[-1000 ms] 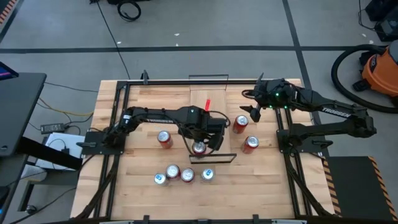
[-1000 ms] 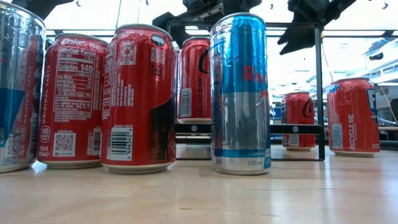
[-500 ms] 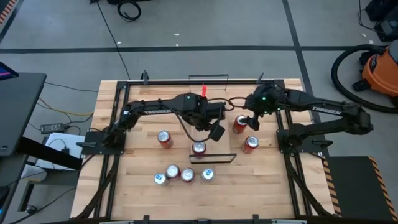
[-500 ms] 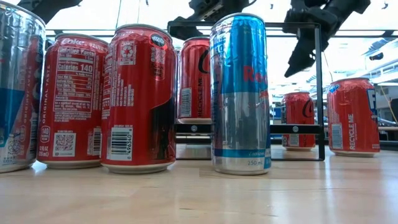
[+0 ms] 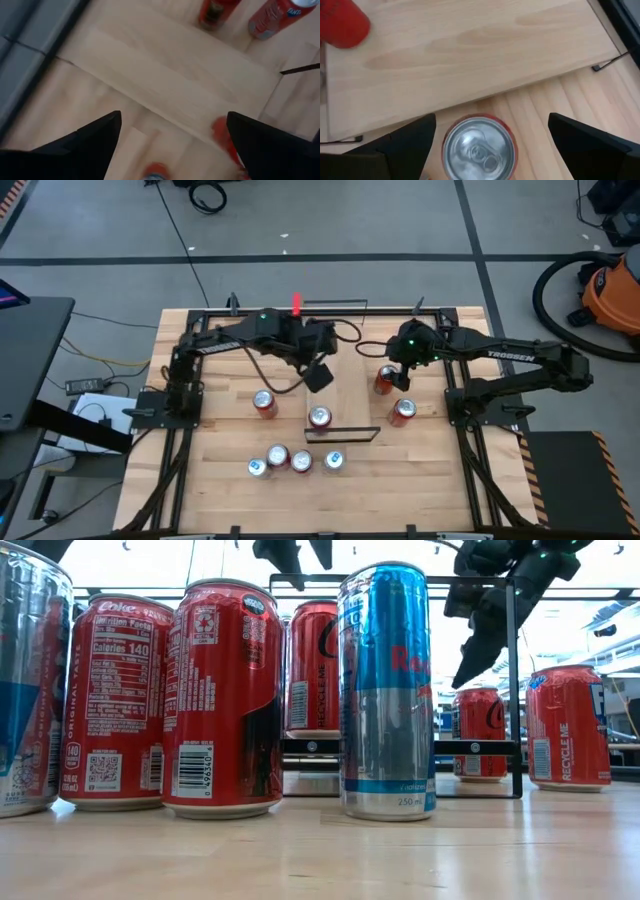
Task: Place canned beverage on shelf
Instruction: Put the red black soda can on the shelf aligned with the other red black soda can
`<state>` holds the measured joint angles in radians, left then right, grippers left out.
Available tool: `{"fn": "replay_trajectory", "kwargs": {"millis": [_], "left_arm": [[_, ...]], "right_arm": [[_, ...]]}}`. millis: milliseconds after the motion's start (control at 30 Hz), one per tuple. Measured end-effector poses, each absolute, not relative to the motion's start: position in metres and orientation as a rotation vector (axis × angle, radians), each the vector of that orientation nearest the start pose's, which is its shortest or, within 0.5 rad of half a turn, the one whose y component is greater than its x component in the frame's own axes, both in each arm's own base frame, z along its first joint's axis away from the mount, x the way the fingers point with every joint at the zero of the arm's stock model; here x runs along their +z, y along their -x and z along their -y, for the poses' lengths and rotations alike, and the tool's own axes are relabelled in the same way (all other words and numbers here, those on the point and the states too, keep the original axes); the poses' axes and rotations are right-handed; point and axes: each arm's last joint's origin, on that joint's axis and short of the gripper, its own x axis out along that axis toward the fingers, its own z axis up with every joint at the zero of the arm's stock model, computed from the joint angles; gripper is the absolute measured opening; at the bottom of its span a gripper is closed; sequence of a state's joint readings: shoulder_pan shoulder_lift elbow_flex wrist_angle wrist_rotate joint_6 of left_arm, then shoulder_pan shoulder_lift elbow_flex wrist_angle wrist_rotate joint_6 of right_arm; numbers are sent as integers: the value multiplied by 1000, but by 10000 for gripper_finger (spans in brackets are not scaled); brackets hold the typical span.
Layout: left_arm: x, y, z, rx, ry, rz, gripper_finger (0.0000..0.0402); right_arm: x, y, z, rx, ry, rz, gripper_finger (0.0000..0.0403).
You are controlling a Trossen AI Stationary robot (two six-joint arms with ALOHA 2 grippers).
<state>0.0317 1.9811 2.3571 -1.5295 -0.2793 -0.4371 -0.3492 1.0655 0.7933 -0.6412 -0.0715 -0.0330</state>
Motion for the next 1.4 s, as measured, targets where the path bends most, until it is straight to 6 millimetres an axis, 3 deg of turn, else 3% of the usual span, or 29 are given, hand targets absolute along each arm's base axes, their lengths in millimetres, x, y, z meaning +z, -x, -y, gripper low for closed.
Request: {"fn": "replay_trajectory", "kwargs": {"millis": [200, 433, 800, 967, 1233, 1400], "left_arm": [[414, -360, -24, 510, 97, -1055, 373], [417, -366, -28, 428, -34, -1022, 370], [380, -374, -30, 303, -112, -1152, 321], [382, -361, -29, 304, -105, -1076, 303], [377, -318, -31, 341, 19, -865, 293], [374, -307, -31, 352, 84, -762, 293]], "right_arm": [[237, -200, 71, -248, -190, -964, 399], [229, -204, 72, -249, -227, -1019, 398], [207, -196, 67, -253, -307, -1117, 398], [205, -196, 67, -255, -308, -1101, 382], [206, -199, 67, -240, -278, -1076, 330], [209, -197, 67, -244, -290, -1099, 326]]}}
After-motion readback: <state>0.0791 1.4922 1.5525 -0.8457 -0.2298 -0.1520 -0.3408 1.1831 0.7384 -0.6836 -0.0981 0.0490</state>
